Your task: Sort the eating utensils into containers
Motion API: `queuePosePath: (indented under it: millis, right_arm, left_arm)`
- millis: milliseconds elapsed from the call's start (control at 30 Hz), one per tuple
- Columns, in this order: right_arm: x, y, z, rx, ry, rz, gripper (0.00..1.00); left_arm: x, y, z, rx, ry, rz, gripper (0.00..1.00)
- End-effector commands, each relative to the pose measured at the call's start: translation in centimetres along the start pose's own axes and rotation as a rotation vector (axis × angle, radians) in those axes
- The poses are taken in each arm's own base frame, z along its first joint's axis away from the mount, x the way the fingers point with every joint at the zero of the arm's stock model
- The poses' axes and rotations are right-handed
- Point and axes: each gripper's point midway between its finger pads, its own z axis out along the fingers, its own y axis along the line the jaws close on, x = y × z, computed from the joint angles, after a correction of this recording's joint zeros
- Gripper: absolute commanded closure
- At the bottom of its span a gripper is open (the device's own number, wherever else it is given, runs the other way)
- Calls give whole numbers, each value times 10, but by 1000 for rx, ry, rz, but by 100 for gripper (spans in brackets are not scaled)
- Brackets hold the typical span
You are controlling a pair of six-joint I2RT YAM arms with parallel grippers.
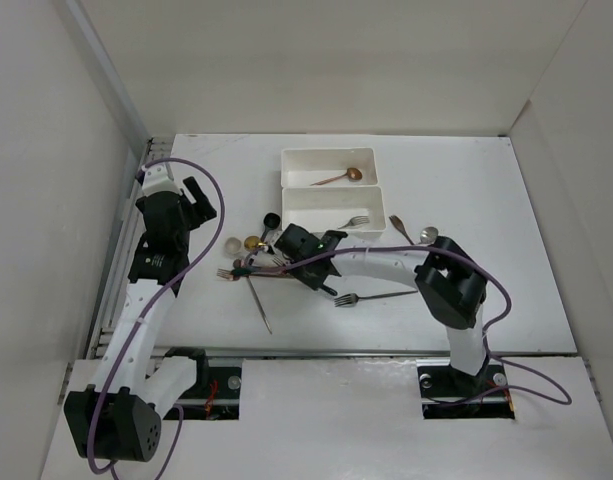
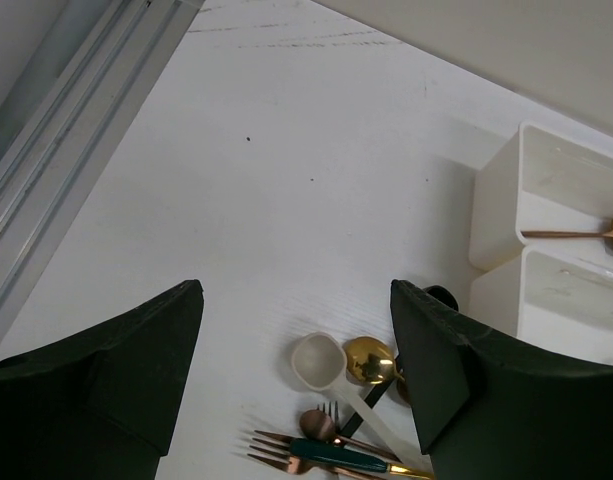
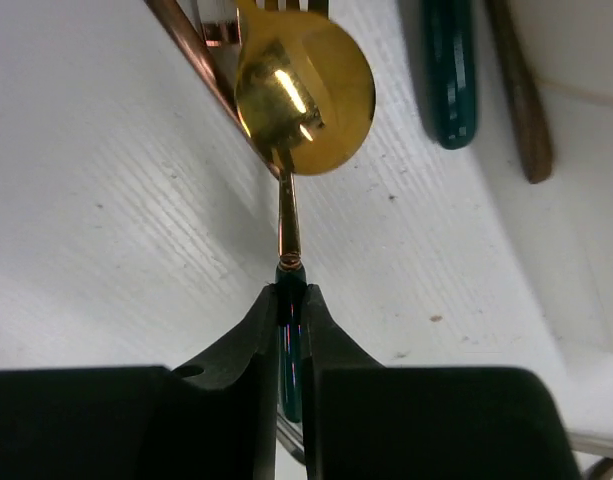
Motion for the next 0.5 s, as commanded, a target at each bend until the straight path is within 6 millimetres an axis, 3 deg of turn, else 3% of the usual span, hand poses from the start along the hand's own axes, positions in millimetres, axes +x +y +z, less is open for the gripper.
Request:
queuePosePath:
  millis: [0, 167, 300, 333, 433, 467]
  right_arm:
    - [-66, -22, -68, 50, -246, 83, 100]
    - [-99, -34, -104, 75, -364, 110, 100]
    - [-137, -42, -143, 73, -514, 138, 100]
    - [-155, -43, -156, 61, -586, 148, 100]
    - [-181, -53, -180, 59, -680, 184, 100]
    - [-188, -57, -179, 59, -693, 213, 100]
  left_arm:
    - [-5, -2, 2, 16, -31, -20, 28]
    - [-8, 0, 2, 11, -41, -25, 28]
    - [-11, 2, 3, 6, -52, -30, 28]
    - [-9, 2, 5, 2, -44, -28, 28]
    - [-8, 6, 6, -6, -46, -30, 28]
    - [-8, 6, 6, -6, -46, -30, 28]
